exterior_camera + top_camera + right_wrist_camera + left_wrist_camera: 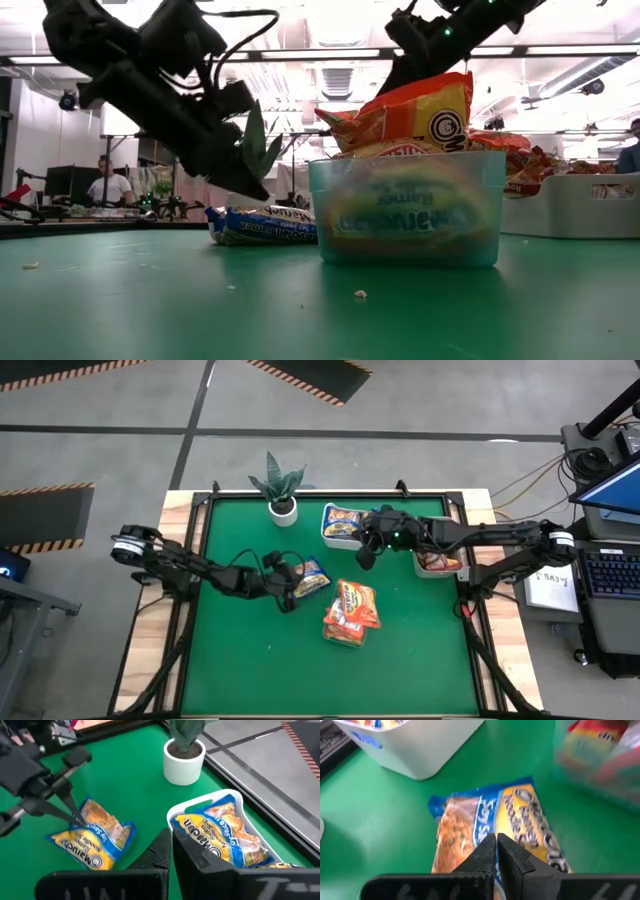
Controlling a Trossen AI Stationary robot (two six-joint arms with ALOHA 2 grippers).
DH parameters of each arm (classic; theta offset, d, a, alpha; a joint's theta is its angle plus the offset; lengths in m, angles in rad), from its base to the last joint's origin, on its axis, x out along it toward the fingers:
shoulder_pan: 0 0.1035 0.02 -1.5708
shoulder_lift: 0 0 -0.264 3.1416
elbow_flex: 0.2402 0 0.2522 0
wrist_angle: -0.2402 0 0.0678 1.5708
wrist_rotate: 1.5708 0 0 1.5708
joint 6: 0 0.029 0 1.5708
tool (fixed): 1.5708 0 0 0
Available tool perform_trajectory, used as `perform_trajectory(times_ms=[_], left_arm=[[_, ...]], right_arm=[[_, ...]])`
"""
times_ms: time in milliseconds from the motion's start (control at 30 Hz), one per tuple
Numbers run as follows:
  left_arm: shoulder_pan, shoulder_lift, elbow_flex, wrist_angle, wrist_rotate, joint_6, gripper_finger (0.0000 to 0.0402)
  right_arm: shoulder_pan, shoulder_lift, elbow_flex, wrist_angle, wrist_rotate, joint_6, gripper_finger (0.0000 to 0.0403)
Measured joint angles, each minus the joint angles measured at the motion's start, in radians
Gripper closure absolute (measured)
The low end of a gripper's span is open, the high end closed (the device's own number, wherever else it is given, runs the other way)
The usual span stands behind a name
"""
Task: Sort Maruchan noodles
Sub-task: Put the blue noodle pack into the white bin
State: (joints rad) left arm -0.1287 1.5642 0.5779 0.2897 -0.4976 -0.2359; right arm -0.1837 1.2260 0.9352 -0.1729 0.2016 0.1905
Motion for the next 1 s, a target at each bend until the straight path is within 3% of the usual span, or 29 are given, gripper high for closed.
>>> perform_trajectory(times_ms=[233, 600, 800, 1000], left_arm=[[0.004, 0.0, -0.048, -0.001, -0.039, -0.037, 0.0402], [-0.007, -0.016, -0.063, -0.136, -0.06, -0.132, 0.0402], [-0.044, -0.096, -0.067, -0.214, -0.03, -0.132, 0.0402], [-0.089, -0.209, -0.081, -0.311, -0.032, -0.177, 0.0402]], right_arm=[[0.002, 0.002, 0.026, 0.0, -0.003, 0.087, 0.0367], [0.002, 0.04, 0.027, 0.076, -0.004, 0.199, 0.0229], [0.002, 0.171, 0.109, 0.107, -0.067, 0.202, 0.0181], [0.002, 0.356, 0.263, 0.087, -0.209, 0.188, 0.0159]])
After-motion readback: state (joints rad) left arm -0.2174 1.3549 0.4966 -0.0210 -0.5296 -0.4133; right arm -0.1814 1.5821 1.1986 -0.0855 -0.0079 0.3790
